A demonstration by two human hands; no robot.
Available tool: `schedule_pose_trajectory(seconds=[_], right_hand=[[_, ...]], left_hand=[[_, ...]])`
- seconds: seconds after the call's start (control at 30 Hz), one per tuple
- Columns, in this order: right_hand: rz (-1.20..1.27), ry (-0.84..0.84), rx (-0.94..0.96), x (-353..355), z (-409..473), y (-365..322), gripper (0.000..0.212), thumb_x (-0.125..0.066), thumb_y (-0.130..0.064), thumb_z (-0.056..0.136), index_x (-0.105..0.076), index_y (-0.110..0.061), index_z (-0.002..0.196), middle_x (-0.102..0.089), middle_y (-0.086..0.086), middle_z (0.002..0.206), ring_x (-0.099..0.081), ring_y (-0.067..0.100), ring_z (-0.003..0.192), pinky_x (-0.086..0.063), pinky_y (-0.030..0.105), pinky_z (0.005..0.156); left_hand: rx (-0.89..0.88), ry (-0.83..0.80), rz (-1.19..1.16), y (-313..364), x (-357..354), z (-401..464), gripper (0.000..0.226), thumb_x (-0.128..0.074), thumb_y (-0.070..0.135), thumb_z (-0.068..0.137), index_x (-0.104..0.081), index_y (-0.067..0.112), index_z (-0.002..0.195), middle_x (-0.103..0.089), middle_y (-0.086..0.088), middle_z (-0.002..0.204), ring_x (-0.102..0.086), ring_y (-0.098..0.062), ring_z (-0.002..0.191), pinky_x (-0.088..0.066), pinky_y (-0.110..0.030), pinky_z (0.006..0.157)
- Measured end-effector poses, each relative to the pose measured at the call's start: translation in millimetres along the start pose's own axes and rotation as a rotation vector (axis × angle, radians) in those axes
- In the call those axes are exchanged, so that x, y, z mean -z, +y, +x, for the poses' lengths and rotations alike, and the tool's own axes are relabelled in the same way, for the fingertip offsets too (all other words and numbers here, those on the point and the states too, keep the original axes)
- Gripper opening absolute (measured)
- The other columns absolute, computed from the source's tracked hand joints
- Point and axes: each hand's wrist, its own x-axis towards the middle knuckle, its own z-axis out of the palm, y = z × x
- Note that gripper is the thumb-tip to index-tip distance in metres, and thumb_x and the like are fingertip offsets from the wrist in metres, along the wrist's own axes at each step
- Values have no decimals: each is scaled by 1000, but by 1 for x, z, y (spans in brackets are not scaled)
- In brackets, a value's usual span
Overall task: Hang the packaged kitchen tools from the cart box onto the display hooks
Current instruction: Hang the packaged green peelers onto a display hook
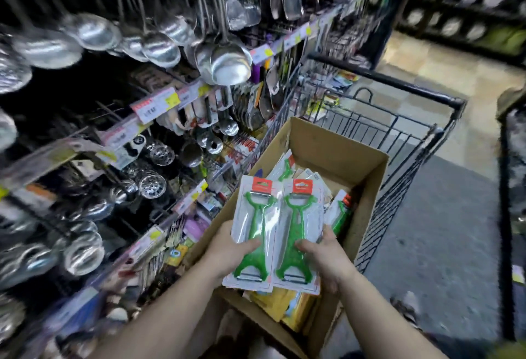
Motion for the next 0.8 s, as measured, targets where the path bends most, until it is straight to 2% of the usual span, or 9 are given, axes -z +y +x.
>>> schedule_pose_trajectory(seconds=[0.1,0.17,0.23,0.27,0.4,0.53,0.67,0.73,0.8], right_hand=[[13,-53,143,-12,-23,-17,83,-74,-7,73,-34,-46,135,-72,3,114,-73,26,99,-60,47,84],[18,-107,216,-22,-34,-28,80,-69,3,83,-31,-40,139,-71,4,116,-73,25,97,-61,41,77],[12,-156,261,-37,-47,-37,75,-69,3,86,-32,-35,139,-69,1,117,-72,23,97,-62,33,71],[2,-172,288,-45,-53,-42,73,-70,1,86,-33,-36,137,-67,-1,119,-71,23,100,-62,32,72],[-67,-234,373,-80,-70,-54,72,-75,-8,85,-33,-45,131,-64,-4,122,-68,24,106,-58,47,89],[-120,-306,437,-124,-88,-61,75,-77,-11,83,-37,-42,138,-65,-9,121,-69,16,102,-62,35,79],[-141,-417,515,-176,-118,-67,76,-77,-11,83,-36,-43,138,-61,-26,112,-69,-4,90,-60,26,74],[-156,-492,556,-206,-137,-68,77,-77,-9,83,-38,-43,139,-64,-19,117,-70,4,98,-60,32,81],[-158,-558,591,-240,-159,-66,74,-76,-7,83,-41,-49,133,-68,-10,119,-71,12,101,-60,36,83]], left_hand=[[-53,76,-49,4,13,-31,64,-83,39,78,-52,24,132,-65,6,127,-63,-20,115,-49,-42,106],[-73,128,-121,5,25,-48,70,-84,37,77,-50,22,136,-64,3,130,-63,-23,117,-48,-46,107],[-98,189,-167,6,39,-66,72,-84,36,76,-49,22,138,-66,0,129,-64,-25,116,-50,-48,105],[-108,218,-180,5,47,-74,71,-84,36,77,-49,23,138,-66,0,128,-65,-25,115,-50,-49,104],[-134,313,-239,-3,80,-111,67,-83,35,78,-48,27,135,-67,2,124,-67,-21,109,-54,-42,98],[-147,432,-295,-19,118,-148,76,-84,40,74,-47,27,139,-67,3,126,-67,-21,109,-54,-44,99],[-206,562,-339,-36,160,-193,61,-83,27,81,-49,24,133,-68,5,120,-68,-17,106,-54,-37,97],[-237,635,-341,-44,185,-224,54,-79,21,86,-48,25,130,-65,12,114,-66,-13,105,-53,-32,95],[-256,694,-348,-58,212,-255,56,-79,21,85,-50,22,133,-69,9,114,-69,-15,103,-55,-37,98]])
